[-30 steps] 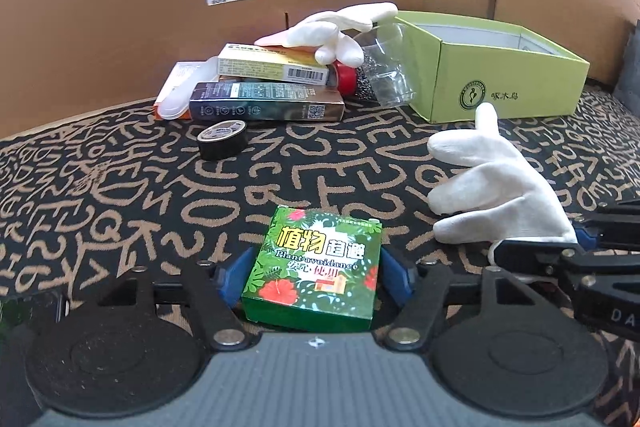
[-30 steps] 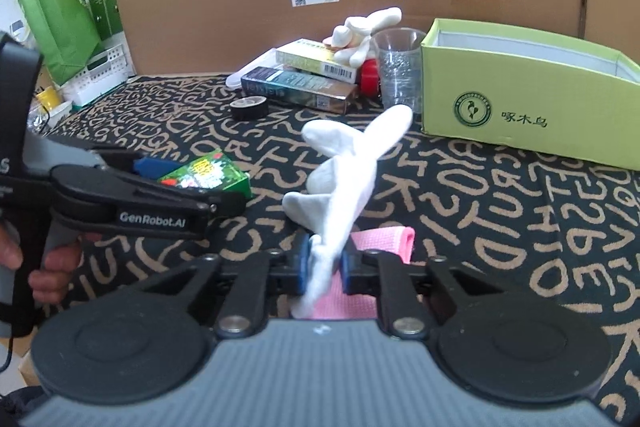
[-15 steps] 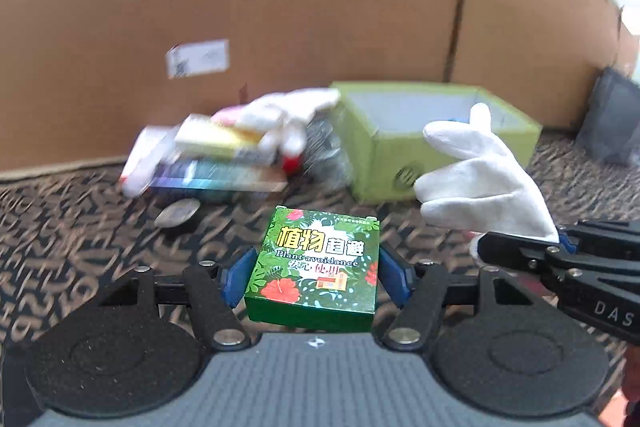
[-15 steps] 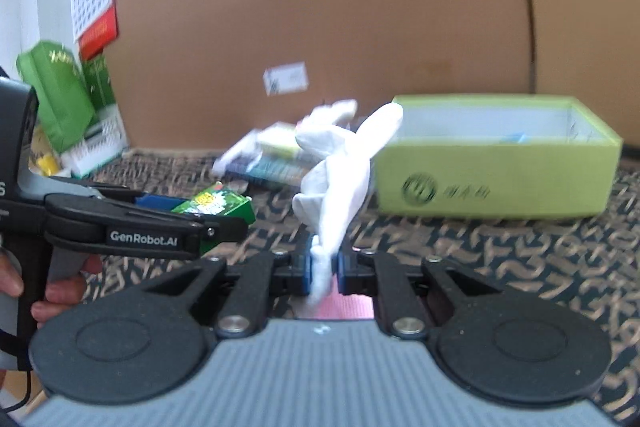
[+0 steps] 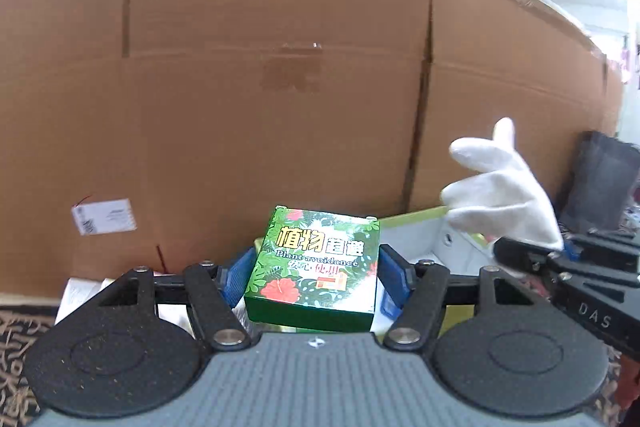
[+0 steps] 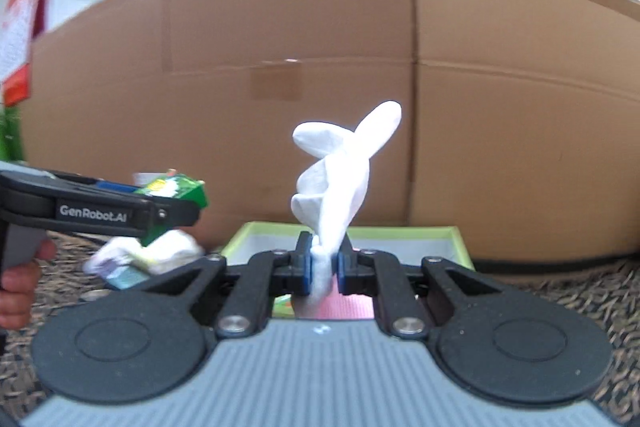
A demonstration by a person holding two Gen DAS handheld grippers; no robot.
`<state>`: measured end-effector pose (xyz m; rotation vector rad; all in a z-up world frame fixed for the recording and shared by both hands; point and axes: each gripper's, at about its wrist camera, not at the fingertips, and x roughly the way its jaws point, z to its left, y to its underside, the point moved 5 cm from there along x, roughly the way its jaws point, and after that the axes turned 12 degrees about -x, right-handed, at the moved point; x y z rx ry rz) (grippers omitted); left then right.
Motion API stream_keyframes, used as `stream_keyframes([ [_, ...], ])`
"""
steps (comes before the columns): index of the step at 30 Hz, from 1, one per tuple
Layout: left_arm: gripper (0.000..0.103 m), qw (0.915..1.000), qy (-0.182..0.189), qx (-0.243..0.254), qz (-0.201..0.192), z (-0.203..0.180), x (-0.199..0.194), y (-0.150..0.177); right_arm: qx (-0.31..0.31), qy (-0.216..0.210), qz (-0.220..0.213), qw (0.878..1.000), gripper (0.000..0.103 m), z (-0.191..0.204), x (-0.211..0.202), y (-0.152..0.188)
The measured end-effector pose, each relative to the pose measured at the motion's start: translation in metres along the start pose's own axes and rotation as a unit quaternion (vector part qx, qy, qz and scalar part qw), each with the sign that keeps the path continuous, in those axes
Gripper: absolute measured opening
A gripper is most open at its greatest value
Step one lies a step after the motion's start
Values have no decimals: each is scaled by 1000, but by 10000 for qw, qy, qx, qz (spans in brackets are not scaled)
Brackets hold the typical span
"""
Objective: Organize objects
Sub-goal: 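Carry the glove and green box into the shoebox and release both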
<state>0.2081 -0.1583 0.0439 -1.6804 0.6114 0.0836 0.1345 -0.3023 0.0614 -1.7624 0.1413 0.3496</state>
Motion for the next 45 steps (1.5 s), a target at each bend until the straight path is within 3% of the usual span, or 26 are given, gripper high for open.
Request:
stream_keyframes([
  [7,69,9986,-141,16,504,-9,89,15,-299,266,619,9973,11,-36,83,17],
  [14,70,9967,-163,-76,789,-6,127,30,-246,266,1121,9930,13,-48,140,42],
  [16,79,9967,-76,-196,781,-3,127,31,-180,228,1140,9931,25,-49,148,47],
  [17,92,9965,-99,-247,796,-2,128,30,-170,238,1127,9932,48,-48,150,47],
  [18,96,9966,-164,-296,754,0,127,29,-186,289,1064,9937,65,-48,149,49],
  [27,96,9968,-198,-410,653,6,110,27,-297,328,752,9962,100,-32,141,46],
  [33,96,9977,-89,-426,516,10,82,21,-384,365,501,9973,103,-28,98,36],
  [38,96,9987,-206,-372,290,15,33,18,-392,325,208,9985,103,-12,65,23],
  [45,96,9975,-376,-575,193,47,-24,37,-367,-99,-232,9990,103,31,26,21],
])
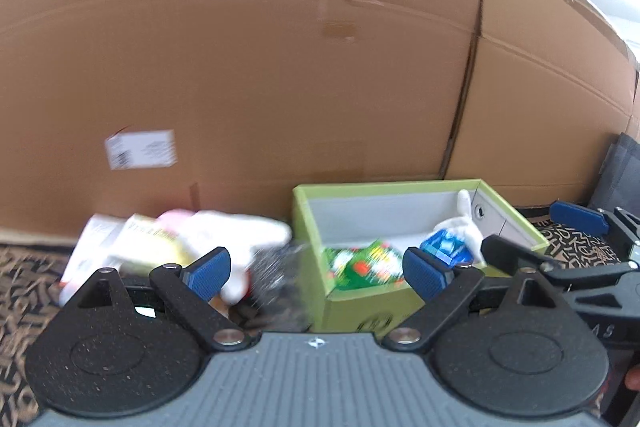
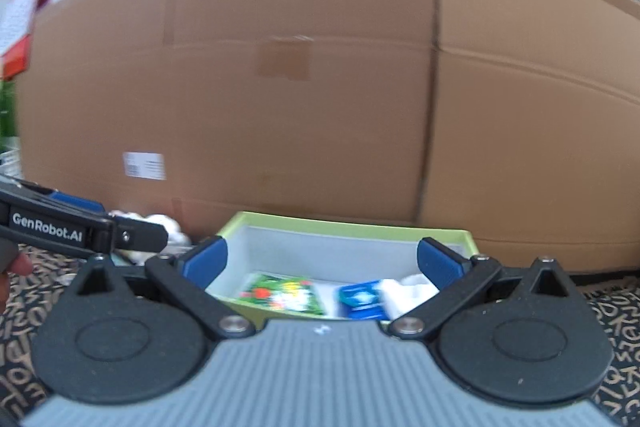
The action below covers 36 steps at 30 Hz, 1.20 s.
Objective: Organize objects
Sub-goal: 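Carry the glove and green box into the shoebox and release both, then grasp the black tape roll with the left gripper while the right grasps the dark blue box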
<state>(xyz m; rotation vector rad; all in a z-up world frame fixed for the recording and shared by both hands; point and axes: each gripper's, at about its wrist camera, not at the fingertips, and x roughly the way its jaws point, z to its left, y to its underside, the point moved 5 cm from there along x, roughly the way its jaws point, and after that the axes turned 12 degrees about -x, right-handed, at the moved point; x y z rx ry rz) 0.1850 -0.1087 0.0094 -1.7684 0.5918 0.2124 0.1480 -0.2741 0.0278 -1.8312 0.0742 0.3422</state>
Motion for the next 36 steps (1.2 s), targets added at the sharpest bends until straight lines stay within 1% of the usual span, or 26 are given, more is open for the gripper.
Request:
stream_keyframes([
  [3,96,9995,-301,-111,39,35,-17,18,-67,-192,-90,9998,103,25,-12,3],
  [6,96,9969,-744,-203,168,77,-22,37,-57,-527,-83,9986,103,54,-16,11],
  [8,96,9935,-1032,-385,295,106,-18,46,-87,-736,-49,9972,103,75,-18,15],
  [10,96,9898,-1221,-580,446,135,-16,53,-140,-941,13,9955,103,96,-14,21],
  [13,96,9866,-1433,-587,510,164,-6,56,-247,-1318,131,9909,103,127,-4,28],
  [15,95,9862,-1486,-505,531,175,5,54,-312,-1530,227,9875,103,144,4,32],
  [17,93,9862,-1480,-479,558,181,19,49,-391,-1622,298,9855,103,156,9,36],
  [18,89,9864,-1467,-467,573,183,26,47,-425,-1657,322,9847,103,161,12,37],
  [21,86,9883,-1356,-341,604,182,45,42,-432,-1752,375,9829,103,169,20,36],
  [22,85,9883,-1378,-268,603,183,51,41,-428,-1794,391,9821,103,171,23,36],
  [23,75,9880,-1401,-181,627,183,56,40,-426,-1823,393,9815,102,173,26,34],
  [24,55,9880,-1371,-101,705,183,61,40,-438,-1868,382,9807,102,175,30,32],
  [25,48,9891,-1280,-78,729,183,62,40,-465,-1912,373,9797,102,177,34,30],
  [26,39,9887,-1317,-48,709,185,60,39,-512,-1964,361,9785,101,180,39,28],
  [28,39,9874,-1345,-169,820,192,51,38,-659,-2113,355,9746,96,187,50,23],
  [30,39,9864,-1357,-404,831,203,36,40,-941,-2186,523,9699,79,198,69,18],
  [31,39,9852,-1416,-501,826,210,28,42,-1120,-2231,590,9665,76,205,81,15],
  [32,39,9848,-1433,-592,789,215,22,44,-1265,-2310,636,9626,68,212,92,14],
  [33,39,9842,-1446,-664,771,220,16,45,-1365,-2369,696,9594,64,219,104,11],
  [36,39,9841,-1425,-745,753,227,4,49,-1589,-2395,891,9537,64,235,143,8],
])
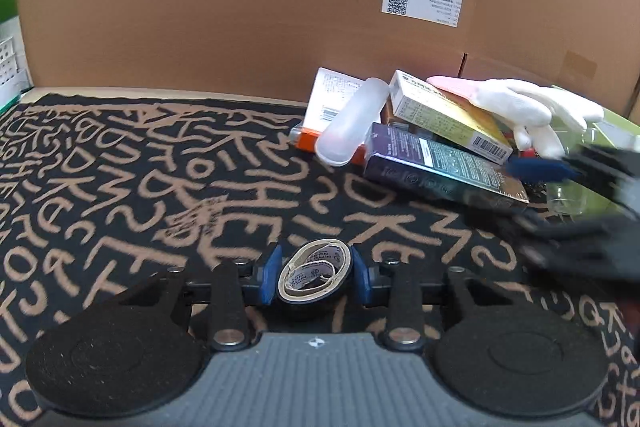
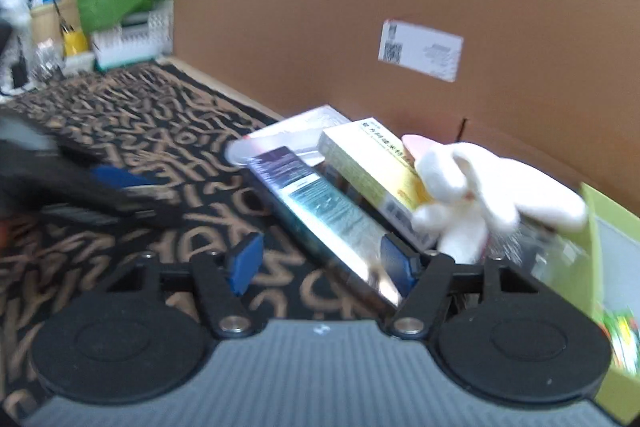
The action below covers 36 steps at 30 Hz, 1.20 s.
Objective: Organize objects
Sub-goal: 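Grasp the black tape roll with the left gripper while the right grasps the dark blue box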
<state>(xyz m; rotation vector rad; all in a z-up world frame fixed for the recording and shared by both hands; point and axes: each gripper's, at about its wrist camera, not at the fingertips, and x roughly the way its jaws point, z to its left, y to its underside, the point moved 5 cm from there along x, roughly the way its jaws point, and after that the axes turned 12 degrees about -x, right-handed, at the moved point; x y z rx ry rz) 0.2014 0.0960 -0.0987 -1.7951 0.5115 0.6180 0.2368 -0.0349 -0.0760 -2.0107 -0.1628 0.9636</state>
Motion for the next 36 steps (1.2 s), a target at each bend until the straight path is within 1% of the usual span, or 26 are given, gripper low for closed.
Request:
stream_keyframes([
  [1,39,10000,19,13,4,0,-1,1,-38,-14,94,9999,66,-2,13,-3],
  [3,39,9999,27,100,-9,-1,-1,2,-142,80,128,9998,68,-5,29,-8],
  [4,39,9999,18,122,-24,-1,0,2,-144,60,165,9997,69,-7,34,-10],
  [5,39,9999,11,131,-35,-2,0,2,-97,32,230,9997,74,-8,39,-9],
  [7,39,9999,13,153,-42,-1,0,3,-36,92,361,9993,73,-11,43,-3],
  [10,39,9998,61,178,-29,0,-1,4,147,64,456,9988,64,-5,23,5],
  [12,39,9998,59,199,-15,-1,-2,5,220,79,481,9986,48,4,1,12],
  [14,37,9997,78,236,11,-3,-4,7,402,126,532,9977,42,14,-21,23],
  [15,35,9995,112,286,25,-4,-6,9,487,204,546,9971,41,19,-34,29],
  [17,35,9989,254,380,96,-8,-12,15,711,293,559,9955,41,27,-57,42],
  [20,34,9967,568,522,248,-20,-26,30,1057,390,534,9922,41,39,-96,64],
  [24,35,9910,1028,737,432,-43,-50,59,1248,486,601,9892,41,58,-143,87],
  [25,36,9905,1046,790,422,-48,-53,65,1287,472,612,9887,41,62,-151,91],
  [26,44,9909,979,851,352,-52,-56,69,1310,442,625,9884,42,64,-156,93],
  [27,57,9911,922,915,296,-55,-56,72,1346,411,635,9880,42,65,-158,93],
  [28,60,9913,879,951,241,-57,-56,74,1376,389,592,9879,42,65,-159,93],
  [29,60,9918,811,954,240,-57,-55,74,1395,362,566,9879,43,64,-158,92],
  [31,56,9922,783,933,280,-55,-54,73,1410,347,554,9879,43,61,-152,91],
  [33,49,9923,742,941,328,-53,-54,70,1420,324,526,9879,43,60,-146,90],
  [35,49,9926,696,933,334,-52,-52,67,1464,247,492,9877,43,58,-138,89],
  [36,51,9931,646,930,313,-52,-51,67,1493,230,502,9873,43,57,-135,89],
])
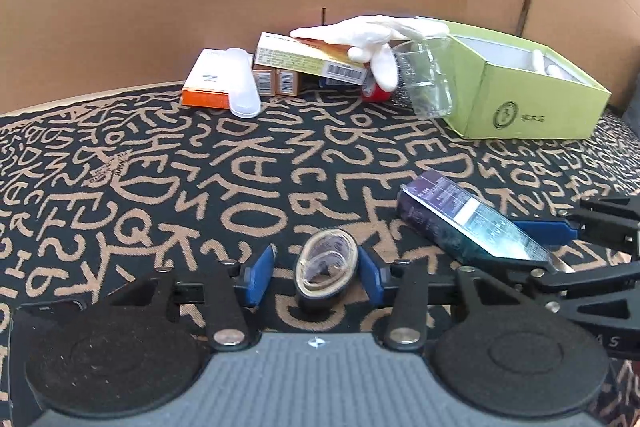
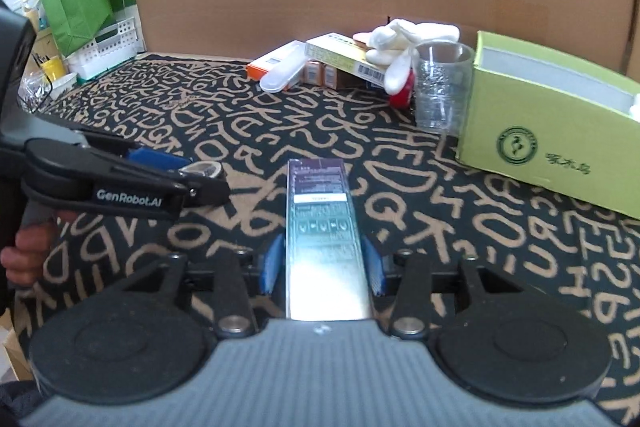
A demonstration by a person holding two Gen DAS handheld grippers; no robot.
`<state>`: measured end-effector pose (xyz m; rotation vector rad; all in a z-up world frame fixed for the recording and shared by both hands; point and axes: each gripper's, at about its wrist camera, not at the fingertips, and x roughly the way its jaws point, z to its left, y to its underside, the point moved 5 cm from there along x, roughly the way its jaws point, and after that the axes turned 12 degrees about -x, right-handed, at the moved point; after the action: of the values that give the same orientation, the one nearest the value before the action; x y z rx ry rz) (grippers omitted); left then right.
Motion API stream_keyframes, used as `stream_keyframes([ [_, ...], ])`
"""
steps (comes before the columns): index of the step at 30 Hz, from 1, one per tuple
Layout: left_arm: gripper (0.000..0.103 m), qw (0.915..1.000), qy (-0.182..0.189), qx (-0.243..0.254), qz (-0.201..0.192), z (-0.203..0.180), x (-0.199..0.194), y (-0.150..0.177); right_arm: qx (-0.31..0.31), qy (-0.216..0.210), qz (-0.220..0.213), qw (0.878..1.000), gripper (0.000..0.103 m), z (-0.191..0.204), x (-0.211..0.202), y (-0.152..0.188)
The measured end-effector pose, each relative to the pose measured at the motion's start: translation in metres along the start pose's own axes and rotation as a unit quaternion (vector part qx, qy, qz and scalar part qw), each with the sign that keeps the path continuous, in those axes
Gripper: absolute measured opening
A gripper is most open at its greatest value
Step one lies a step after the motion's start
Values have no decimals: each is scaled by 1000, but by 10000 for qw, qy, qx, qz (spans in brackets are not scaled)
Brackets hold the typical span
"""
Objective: Organize objects
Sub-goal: 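Grasp the black tape roll with the left gripper while the right grasps the dark blue box, then lower the tape roll and dark blue box into the shoebox and release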
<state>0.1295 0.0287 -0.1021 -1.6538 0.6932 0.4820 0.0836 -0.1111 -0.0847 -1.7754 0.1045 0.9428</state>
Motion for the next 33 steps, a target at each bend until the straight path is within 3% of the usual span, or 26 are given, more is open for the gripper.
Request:
stream_keyframes([
  [2,49,10000,-67,72,-16,-2,4,0,18,-10,17,10000,42,-1,6,-1],
  [5,33,9998,-26,202,-5,-9,3,0,-19,22,-53,10000,38,-1,5,3],
  [11,33,9996,167,189,95,-28,-2,-4,117,56,-283,9995,38,-11,-19,12],
  [17,33,9965,715,411,-98,-75,-11,-22,278,421,-669,9965,38,-46,-63,11],
  [23,33,9880,1253,732,-530,-137,-19,-61,302,1018,-1067,9886,38,-99,-104,-9],
  [28,32,9838,1488,628,-776,-178,-13,-111,161,1654,-1288,9776,38,-150,-115,-40],
  [33,33,9832,1424,396,-1075,-203,13,-152,98,2000,-1387,9699,38,-194,-98,-70],
])
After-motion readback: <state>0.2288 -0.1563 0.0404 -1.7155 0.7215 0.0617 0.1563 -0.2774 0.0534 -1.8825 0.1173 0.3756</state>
